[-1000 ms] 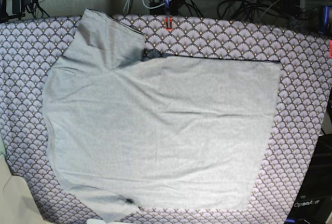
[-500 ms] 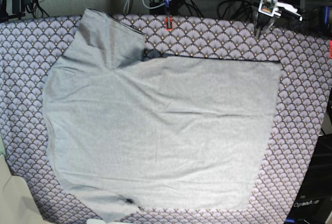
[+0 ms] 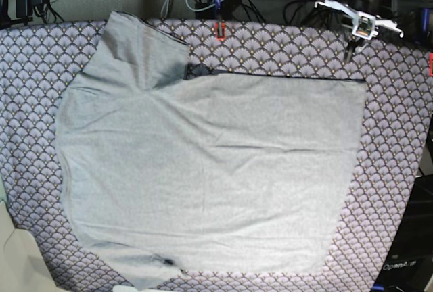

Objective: Fold the T-shirt properly
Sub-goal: 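Move both grippers out from rest toward the shirt's shoulder corners, then lower both grippers onto the shirt's shoulder corners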

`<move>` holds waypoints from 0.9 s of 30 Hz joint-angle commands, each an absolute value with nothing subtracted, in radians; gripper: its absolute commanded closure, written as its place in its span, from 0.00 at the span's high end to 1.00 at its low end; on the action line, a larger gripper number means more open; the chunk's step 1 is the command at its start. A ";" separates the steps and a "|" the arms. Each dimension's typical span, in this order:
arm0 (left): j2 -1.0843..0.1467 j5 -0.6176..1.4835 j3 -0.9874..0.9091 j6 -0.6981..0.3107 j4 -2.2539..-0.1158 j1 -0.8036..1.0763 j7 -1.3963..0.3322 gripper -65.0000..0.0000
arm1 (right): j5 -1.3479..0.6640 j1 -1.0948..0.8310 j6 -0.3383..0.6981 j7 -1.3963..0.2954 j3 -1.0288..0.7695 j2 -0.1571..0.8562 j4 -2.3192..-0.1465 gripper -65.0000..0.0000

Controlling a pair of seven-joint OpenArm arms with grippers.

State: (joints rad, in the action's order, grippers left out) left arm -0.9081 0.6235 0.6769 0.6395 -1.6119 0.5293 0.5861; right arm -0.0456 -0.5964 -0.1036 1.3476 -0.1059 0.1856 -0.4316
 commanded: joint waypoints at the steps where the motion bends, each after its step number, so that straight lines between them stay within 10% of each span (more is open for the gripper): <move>1: -0.926 0.613 0.674 0.645 -1.626 0.536 0.613 0.00 | -0.094 -0.650 -0.114 1.372 -0.114 0.211 -0.496 0.00; 7: -0.947 0.611 0.667 0.645 -1.644 0.568 0.611 0.00 | -0.211 -0.894 -0.114 1.271 -0.114 0.251 -1.027 0.00; 14: -0.972 0.621 0.664 0.648 -1.644 0.558 0.607 0.00 | -0.214 -1.000 -0.005 0.736 -0.097 0.292 -1.601 0.00; 23: -0.967 0.760 0.665 0.645 -1.624 0.530 0.607 0.00 | -0.298 -0.906 0.314 0.074 -0.079 0.219 -1.894 0.01; 27: -0.967 0.785 0.664 0.642 -1.583 0.529 0.615 0.17 | -0.300 -0.865 0.369 -0.038 -0.077 0.183 -1.897 0.15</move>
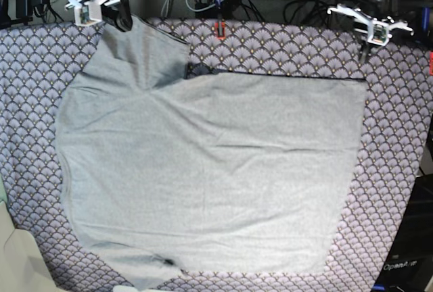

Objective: Fold the T-shirt properly
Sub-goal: 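Lower both grippers onto the shirt's shoulder corners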

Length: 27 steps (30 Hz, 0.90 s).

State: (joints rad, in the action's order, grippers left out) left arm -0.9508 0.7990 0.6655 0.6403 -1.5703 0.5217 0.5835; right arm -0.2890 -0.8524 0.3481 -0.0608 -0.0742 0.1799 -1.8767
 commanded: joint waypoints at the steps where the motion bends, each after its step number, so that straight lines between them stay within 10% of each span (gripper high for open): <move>1: -0.967 0.785 0.665 0.642 -1.583 0.529 0.615 0.24 | -0.300 -0.860 0.387 -0.047 -0.081 0.173 -1.899 0.19; 7: -0.970 0.785 0.673 0.641 -1.590 0.495 0.615 0.51 | -0.300 -0.851 0.403 -0.051 -0.081 0.168 -1.922 0.34; 27: -0.878 0.842 0.673 0.625 -1.469 0.366 0.610 0.52 | -0.298 -0.792 0.404 -0.134 -0.081 0.185 -1.919 0.47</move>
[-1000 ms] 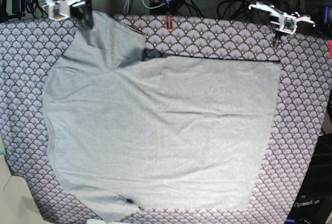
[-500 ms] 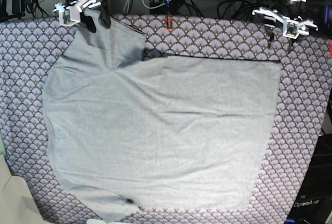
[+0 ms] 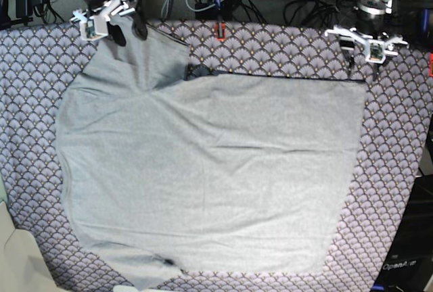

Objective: Fold the T-shirt properly
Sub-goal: 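Lower both grippers onto the shirt's shoulder corners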

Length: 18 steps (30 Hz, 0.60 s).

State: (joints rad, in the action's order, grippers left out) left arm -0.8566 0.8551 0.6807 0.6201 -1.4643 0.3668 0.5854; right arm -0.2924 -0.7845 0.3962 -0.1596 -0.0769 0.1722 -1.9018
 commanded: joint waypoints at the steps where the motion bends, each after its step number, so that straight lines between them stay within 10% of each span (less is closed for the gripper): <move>1: -0.868 0.855 0.673 0.599 -1.460 0.360 0.610 0.52 | -0.298 -0.792 0.404 -0.137 -0.081 0.186 -1.919 0.47; 8: -0.831 1.046 0.665 0.410 -1.392 0.314 0.607 0.52 | -0.298 -0.791 0.404 -0.137 -0.081 0.193 -1.920 0.47; 18: -0.786 1.101 0.664 0.401 -1.349 0.268 0.605 0.52 | -0.298 -0.785 0.404 -0.137 -0.081 0.194 -1.920 0.47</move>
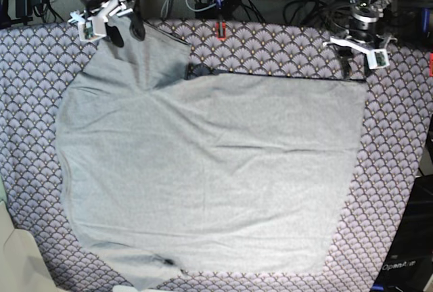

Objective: Fold the T-shirt properly
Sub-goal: 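Lower both grippers onto the shirt's shoulder corners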

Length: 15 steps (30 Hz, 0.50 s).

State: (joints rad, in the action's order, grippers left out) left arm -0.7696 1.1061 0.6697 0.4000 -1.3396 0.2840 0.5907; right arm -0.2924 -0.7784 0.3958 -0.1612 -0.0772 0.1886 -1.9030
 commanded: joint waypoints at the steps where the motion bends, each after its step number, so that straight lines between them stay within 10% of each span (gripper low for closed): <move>1: -0.774 1.102 0.664 0.401 -1.348 0.260 0.605 0.52 | -0.298 -0.782 0.404 -0.137 -0.081 0.194 -1.920 0.47; 15: -0.753 1.227 0.665 0.394 -1.320 0.214 0.529 0.52 | -0.298 -0.779 0.404 -0.139 -0.081 0.219 -1.919 0.47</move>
State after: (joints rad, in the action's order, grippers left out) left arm -0.7437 1.2022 0.6674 0.3958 -1.3155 0.2096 0.5549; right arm -0.2924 -0.7704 0.3958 -0.1642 -0.0776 0.2153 -1.9030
